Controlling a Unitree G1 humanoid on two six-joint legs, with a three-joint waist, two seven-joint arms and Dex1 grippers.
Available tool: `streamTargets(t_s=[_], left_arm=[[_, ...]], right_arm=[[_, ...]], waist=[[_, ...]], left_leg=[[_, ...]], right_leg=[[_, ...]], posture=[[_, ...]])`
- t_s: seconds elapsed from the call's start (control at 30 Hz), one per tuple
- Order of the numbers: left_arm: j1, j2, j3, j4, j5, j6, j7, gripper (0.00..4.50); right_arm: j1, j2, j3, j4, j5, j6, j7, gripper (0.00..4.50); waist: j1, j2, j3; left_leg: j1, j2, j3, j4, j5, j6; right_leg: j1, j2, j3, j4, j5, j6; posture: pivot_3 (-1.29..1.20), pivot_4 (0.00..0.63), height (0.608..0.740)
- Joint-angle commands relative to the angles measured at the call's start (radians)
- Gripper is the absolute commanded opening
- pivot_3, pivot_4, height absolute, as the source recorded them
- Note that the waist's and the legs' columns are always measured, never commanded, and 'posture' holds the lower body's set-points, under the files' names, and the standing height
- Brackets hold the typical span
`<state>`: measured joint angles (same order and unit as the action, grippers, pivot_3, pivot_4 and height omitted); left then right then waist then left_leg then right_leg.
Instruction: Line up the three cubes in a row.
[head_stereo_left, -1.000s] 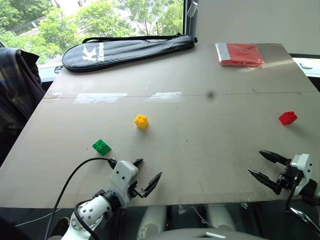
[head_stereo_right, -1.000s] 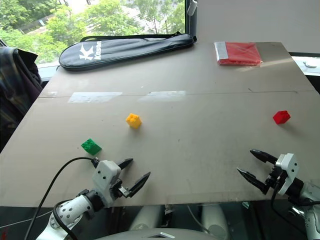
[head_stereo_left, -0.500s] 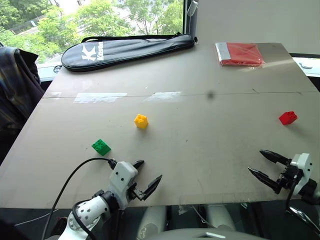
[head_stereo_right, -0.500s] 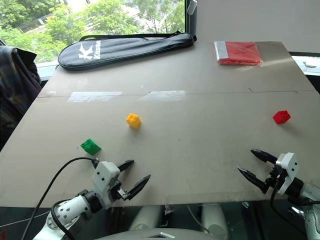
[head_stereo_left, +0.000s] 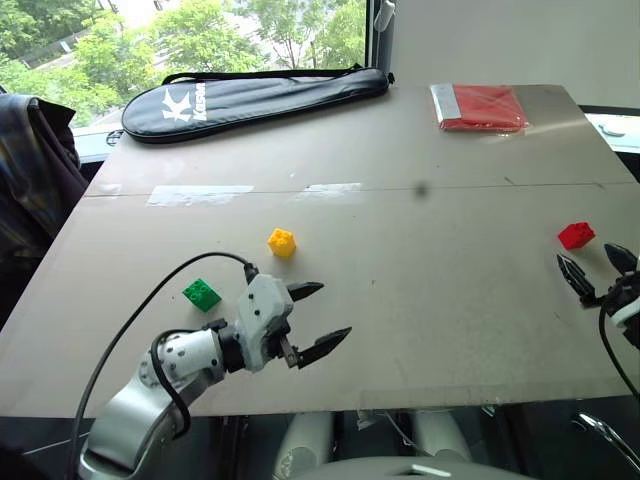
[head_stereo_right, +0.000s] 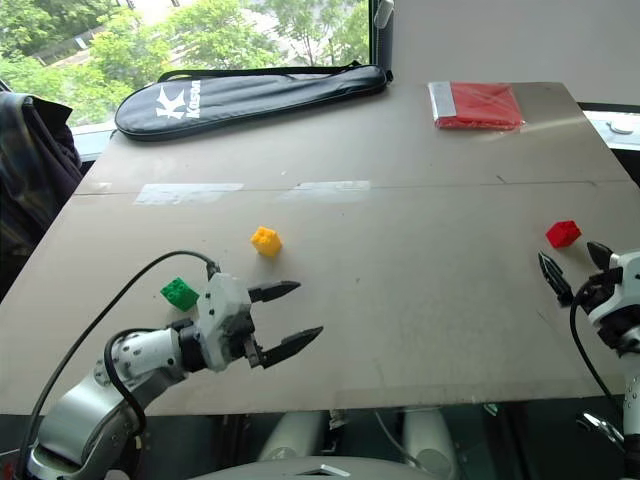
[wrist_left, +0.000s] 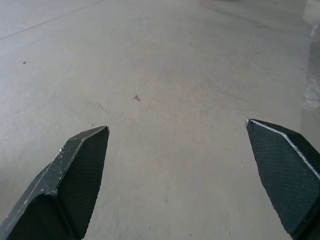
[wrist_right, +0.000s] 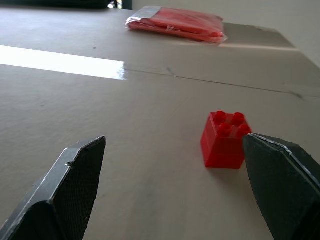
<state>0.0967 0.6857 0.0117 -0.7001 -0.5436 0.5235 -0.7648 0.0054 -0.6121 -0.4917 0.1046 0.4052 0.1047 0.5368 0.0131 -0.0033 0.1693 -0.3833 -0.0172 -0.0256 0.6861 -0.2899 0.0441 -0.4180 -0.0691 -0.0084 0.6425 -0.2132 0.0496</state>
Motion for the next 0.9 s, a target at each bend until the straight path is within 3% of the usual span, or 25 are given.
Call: streamTargets(t_s=[0.03, 0.37, 0.7, 0.8, 0.9], left_arm=[[-0.131, 0.024, -0.004, -0.041, -0.098, 0.083, -0.023, 4.48], [-0.350, 0.043, -0.034, -0.042, -0.180, 0.199, -0.013, 4.48], [-0.348, 0.054, -0.043, -0.048, -0.154, 0.205, 0.002, 4.48], [-0.334, 0.059, -0.042, -0.045, -0.143, 0.194, 0.004, 4.50], [-0.326, 0.057, -0.040, -0.046, -0.143, 0.190, 0.005, 4.50]], right_arm=[[-0.099, -0.060, -0.008, 0.068, -0.022, 0.100, -0.063, 4.50], [-0.315, -0.134, 0.076, 0.361, -0.066, 0.176, 0.024, 4.50], [-0.443, -0.139, 0.123, 0.586, -0.111, 0.073, 0.094, 4.50], [-0.465, -0.137, 0.126, 0.626, -0.120, 0.044, 0.103, 3.68], [-0.476, -0.136, 0.132, 0.649, -0.128, 0.024, 0.116, 2.21]], waist=[[0.000, -0.001, 0.000], [-0.004, -0.001, 0.001], [-0.006, -0.001, 0.001], [-0.007, -0.001, 0.001], [-0.008, -0.001, 0.001]], left_leg=[[0.000, -0.001, 0.000, 0.000, 0.000, 0.000], [0.000, -0.002, 0.000, 0.000, 0.000, 0.000], [0.000, -0.003, 0.001, 0.000, 0.000, 0.000], [0.000, -0.003, 0.001, 0.000, 0.000, 0.000], [0.000, -0.003, 0.001, 0.000, 0.000, 0.000]], right_leg=[[0.000, 0.000, 0.000, 0.000, 0.000, 0.000], [0.001, 0.001, 0.001, 0.000, 0.002, 0.003], [0.001, 0.000, 0.002, 0.000, 0.002, 0.002], [0.001, 0.000, 0.002, 0.000, 0.002, 0.003], [0.001, 0.000, 0.003, 0.000, 0.002, 0.002]], posture=[[0.00, 0.150, 0.694], [0.00, 0.150, 0.694], [0.00, 0.150, 0.694], [0.00, 0.150, 0.694], [0.00, 0.150, 0.694]])
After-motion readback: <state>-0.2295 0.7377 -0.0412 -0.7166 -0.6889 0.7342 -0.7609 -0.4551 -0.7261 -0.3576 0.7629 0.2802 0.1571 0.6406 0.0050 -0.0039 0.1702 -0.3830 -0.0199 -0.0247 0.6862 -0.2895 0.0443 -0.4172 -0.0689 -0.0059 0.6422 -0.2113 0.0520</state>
